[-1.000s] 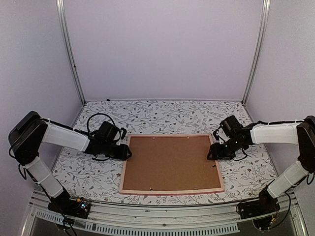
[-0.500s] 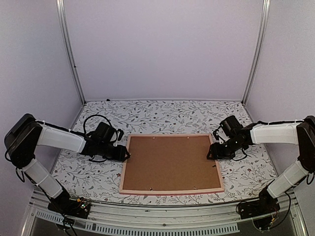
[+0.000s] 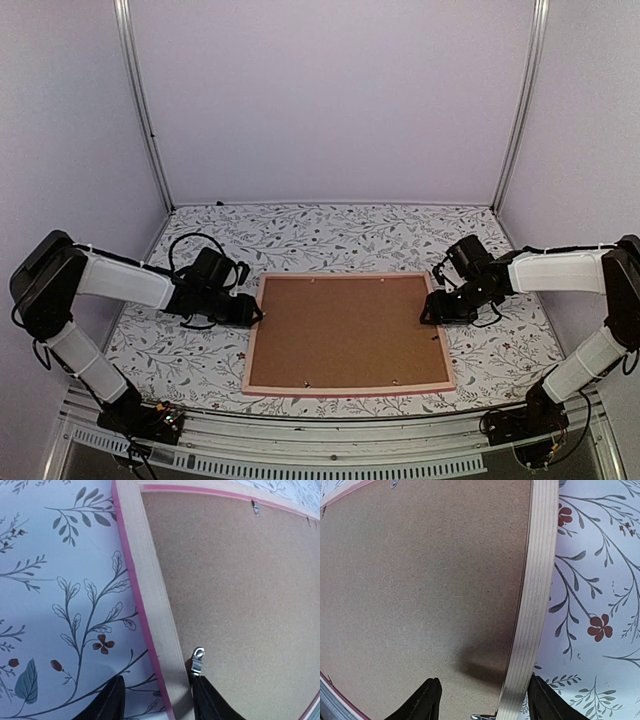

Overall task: Put the photo into the frame
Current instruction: Press the fastener onto the backboard.

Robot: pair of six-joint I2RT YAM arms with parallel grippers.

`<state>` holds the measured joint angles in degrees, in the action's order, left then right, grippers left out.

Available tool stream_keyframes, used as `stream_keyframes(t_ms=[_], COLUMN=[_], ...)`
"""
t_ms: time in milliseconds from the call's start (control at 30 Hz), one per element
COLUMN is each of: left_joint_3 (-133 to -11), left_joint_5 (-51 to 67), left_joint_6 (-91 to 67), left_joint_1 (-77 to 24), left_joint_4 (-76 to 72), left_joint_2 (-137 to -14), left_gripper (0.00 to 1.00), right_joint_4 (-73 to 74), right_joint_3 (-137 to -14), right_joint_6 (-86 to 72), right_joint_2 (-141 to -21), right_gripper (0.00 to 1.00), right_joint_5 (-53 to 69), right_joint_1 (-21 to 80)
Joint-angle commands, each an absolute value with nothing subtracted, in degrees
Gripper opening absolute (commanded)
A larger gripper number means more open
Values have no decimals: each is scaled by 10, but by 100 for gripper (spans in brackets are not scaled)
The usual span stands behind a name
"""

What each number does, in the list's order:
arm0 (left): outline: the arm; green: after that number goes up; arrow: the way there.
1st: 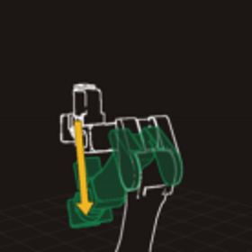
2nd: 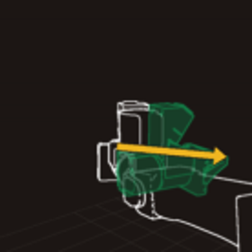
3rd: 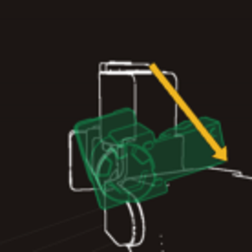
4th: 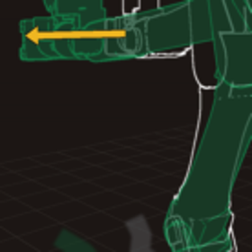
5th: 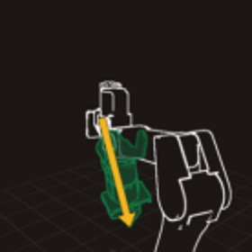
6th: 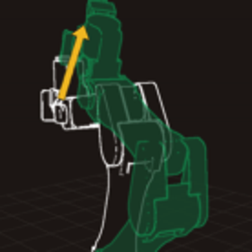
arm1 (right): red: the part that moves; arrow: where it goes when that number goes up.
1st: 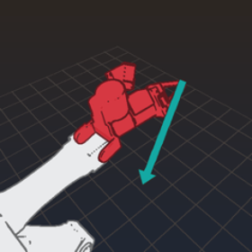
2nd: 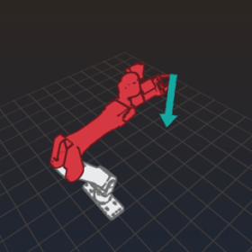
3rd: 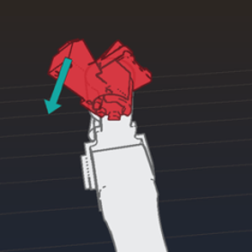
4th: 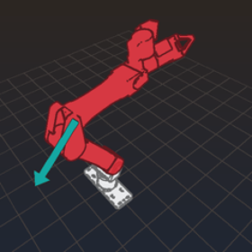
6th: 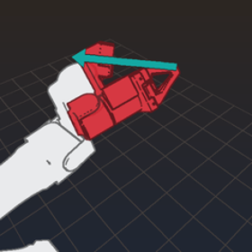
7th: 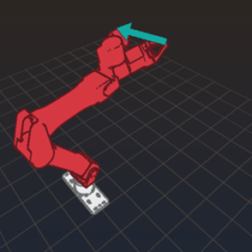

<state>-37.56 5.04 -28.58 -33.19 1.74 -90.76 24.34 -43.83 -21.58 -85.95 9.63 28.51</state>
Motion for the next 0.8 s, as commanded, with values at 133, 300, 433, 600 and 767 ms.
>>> stream_keyframes(t_ms=[133,300,433,600,767], left_joint_3=[-390,-388,-384,-379,-373], left_joint_5=[15,-7,-27,-6,39], left_joint_6=[-278,-273,-270,-270,-273], left_joint_1=[-327,-332,-334,-334,-335], left_joint_4=[28,38,43,24,-12], left_joint_2=[-936,-931,-919,-895,-875], left_gripper=[43,40,33,29,39], right_joint_4=[235,234,232,230,230], right_joint_3=[-431,-432,-432,-432,-429], right_joint_6=[-210,-209,-208,-208,-208], right_joint_2=[-865,-868,-872,-876,-873], right_gripper=[63,63,63,62,62], right_joint_5=[104,104,104,106,105], right_joint_1=[287,287,287,288,287])
